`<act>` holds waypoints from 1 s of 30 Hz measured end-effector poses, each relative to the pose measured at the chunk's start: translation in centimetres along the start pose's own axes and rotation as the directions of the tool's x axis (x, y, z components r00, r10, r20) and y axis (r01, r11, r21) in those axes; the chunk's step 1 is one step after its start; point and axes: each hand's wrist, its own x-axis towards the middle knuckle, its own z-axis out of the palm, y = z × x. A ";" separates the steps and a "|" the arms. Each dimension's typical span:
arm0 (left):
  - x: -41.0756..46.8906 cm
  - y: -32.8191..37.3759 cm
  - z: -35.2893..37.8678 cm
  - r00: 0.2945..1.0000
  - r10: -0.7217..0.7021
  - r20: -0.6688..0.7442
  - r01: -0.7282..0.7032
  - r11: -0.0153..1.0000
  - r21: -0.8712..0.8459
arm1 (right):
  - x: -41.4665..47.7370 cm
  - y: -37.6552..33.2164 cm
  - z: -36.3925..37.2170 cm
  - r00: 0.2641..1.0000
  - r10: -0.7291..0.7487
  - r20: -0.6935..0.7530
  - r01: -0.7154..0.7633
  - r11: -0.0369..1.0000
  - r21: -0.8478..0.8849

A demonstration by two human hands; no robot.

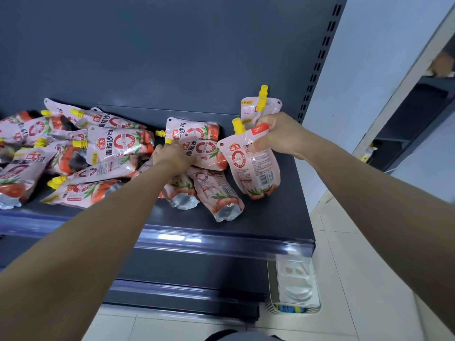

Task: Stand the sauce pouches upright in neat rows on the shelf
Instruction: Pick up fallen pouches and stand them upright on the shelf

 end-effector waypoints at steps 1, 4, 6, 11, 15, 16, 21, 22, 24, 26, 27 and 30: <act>0.2 0.2 0.0 1.000 -0.015 0.027 0.015 1.000 -0.006 | 0.0 -0.1 0.0 1.000 0.001 -0.001 -0.001 1.000 0.000; 0.7 0.9 0.1 0.996 -0.082 0.041 0.083 0.996 -0.025 | 0.1 -0.1 -0.1 1.000 -0.005 -0.004 0.005 1.000 -0.013; 1.0 1.3 0.0 0.987 -0.160 -0.006 0.159 0.986 -0.053 | 0.1 0.1 -0.3 1.000 -0.001 -0.009 0.001 0.999 -0.032; 2.3 1.1 -0.7 0.961 -0.276 0.021 0.262 0.881 -0.395 | 0.1 0.8 -0.9 0.999 0.048 -0.022 -0.049 0.997 -0.055; 2.2 1.3 -1.0 0.965 -0.261 0.002 0.218 0.802 -0.556 | 0.0 1.2 -1.6 0.996 0.081 -0.027 -0.083 0.990 -0.110; 2.1 1.4 -1.2 0.965 -0.263 0.006 0.220 0.792 -0.570 | 0.0 1.2 -1.9 0.995 0.092 -0.036 -0.096 0.987 -0.130; 1.6 1.4 -1.9 0.969 -0.245 0.028 0.202 0.723 -0.660 | -0.8 1.6 -3.0 0.990 0.053 -0.133 -0.077 0.980 -0.182; 1.4 1.5 -2.1 0.972 -0.233 0.023 0.188 0.717 -0.671 | -1.0 1.6 -3.0 0.988 0.056 -0.146 -0.077 0.987 -0.139; 1.0 1.8 -2.4 0.979 -0.203 -0.002 0.145 0.708 -0.691 | -1.3 1.5 -3.1 0.988 0.092 -0.120 -0.104 0.990 -0.097; 0.5 2.5 -2.7 0.987 -0.158 -0.026 0.093 0.697 -0.711 | -1.6 1.2 -3.4 0.989 0.150 0.002 -0.149 0.985 -0.090; 0.3 2.8 -2.9 0.990 -0.135 -0.036 0.068 0.693 -0.718 | -1.8 1.0 -3.6 0.979 0.181 0.089 -0.178 0.983 -0.036; -0.5 3.7 -3.2 0.996 -0.077 -0.051 0.014 0.678 -0.735 | -2.2 0.6 -4.1 0.948 0.206 0.242 -0.227 0.972 0.064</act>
